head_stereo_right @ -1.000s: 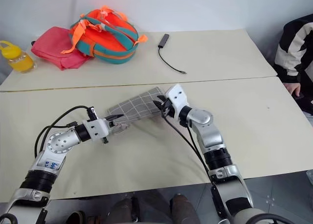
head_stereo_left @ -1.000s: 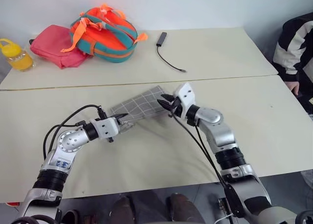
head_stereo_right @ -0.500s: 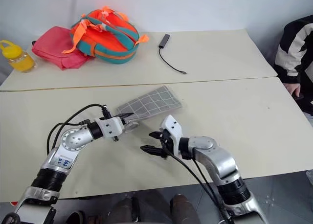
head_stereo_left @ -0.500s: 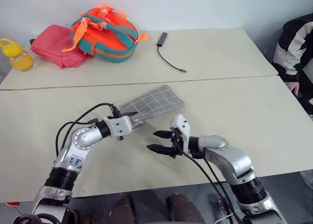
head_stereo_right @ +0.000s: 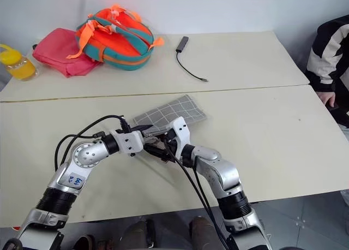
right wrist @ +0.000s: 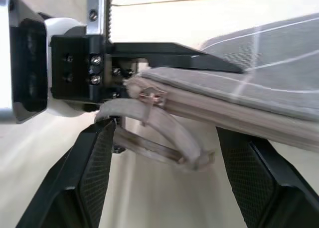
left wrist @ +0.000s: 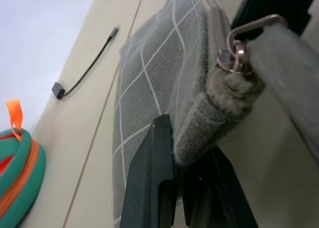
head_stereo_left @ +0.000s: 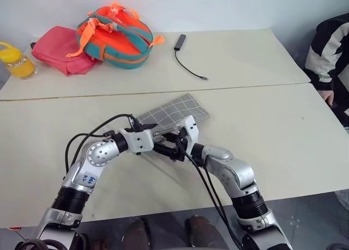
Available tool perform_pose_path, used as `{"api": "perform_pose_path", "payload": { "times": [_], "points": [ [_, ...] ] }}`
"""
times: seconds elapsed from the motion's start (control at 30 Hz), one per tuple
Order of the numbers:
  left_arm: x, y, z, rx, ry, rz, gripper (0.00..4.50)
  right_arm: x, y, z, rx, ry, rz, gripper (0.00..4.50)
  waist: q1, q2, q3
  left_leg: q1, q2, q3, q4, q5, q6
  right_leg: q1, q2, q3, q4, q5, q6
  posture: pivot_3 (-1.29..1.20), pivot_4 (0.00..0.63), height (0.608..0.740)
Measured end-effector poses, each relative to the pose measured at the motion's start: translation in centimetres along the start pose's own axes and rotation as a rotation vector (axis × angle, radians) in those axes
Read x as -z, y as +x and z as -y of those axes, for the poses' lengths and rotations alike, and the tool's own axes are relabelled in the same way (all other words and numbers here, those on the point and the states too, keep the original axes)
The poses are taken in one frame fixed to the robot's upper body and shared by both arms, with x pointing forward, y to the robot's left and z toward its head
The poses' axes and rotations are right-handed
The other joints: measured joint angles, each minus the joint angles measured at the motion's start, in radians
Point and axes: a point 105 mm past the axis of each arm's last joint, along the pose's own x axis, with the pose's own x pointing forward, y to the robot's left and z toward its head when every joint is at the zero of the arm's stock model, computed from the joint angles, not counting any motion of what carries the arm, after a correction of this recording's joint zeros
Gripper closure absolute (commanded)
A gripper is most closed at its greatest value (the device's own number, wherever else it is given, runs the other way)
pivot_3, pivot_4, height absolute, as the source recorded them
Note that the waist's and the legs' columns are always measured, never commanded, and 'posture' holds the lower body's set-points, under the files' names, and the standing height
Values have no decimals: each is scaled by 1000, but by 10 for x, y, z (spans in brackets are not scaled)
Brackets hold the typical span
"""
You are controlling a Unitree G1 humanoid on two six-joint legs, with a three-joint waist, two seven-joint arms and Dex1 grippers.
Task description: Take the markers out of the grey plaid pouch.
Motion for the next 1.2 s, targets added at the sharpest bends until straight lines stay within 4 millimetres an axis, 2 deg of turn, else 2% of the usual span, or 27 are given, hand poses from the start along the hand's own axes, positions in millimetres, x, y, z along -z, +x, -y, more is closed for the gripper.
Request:
{"api": "perform_pose_path", "payload": {
  "times": [0.23, 0.27, 0.47, 0.63, 0.8, 1.07, 1.2],
  "points": [
    [1, 1, 2, 1, -16, -8, 4500, 5, -1, 4, 8, -7, -23, 4239, -2, 0, 0, -1, 0, 0, 0, 0, 0, -3, 0, 0, 4, 0, 0, 0, 150, 740],
    [0, 1, 2, 1, -16, -8, 4500, 5, -2, 5, 11, -6, -24, 4468, -2, 0, 0, -1, 0, 0, 0, 0, 0, -3, 0, 0, 4, 0, 0, 0, 150, 740],
    [0, -3, 4, -1, -22, -11, 4500, 6, -10, 13, 28, -29, -39, 4468, -3, 0, 0, -1, 0, 0, 0, 0, 0, -3, 0, 0, 4, 0, 0, 0, 150, 740],
    [10, -20, 1, -35, -92, -32, 4500, 7, -24, 25, 62, -49, -60, 4468, -5, 0, 0, -1, 0, 0, 0, 0, 0, -3, 0, 0, 4, 0, 0, 0, 150, 740],
    [20, -39, -2, -46, -124, -56, 4500, -2, -39, 40, 95, -103, -73, 4468, -3, 0, 0, -1, 0, 0, 0, 0, 0, -3, 0, 0, 3, 0, 0, 0, 150, 740],
    [21, -60, -13, -85, -205, -8, 4500, -18, -64, 83, 221, -202, -90, 4468, -5, 0, 0, -1, 0, 0, 0, 0, 0, -3, 0, 0, 3, 0, 0, 0, 150, 740],
    [22, -67, -22, -105, -204, -6, 4500, -20, -74, 93, 249, -226, -99, 4468, -6, 0, 0, -1, 0, 0, 0, 0, 0, -3, 0, 1, 3, 0, 0, 0, 150, 740]
  ]
}}
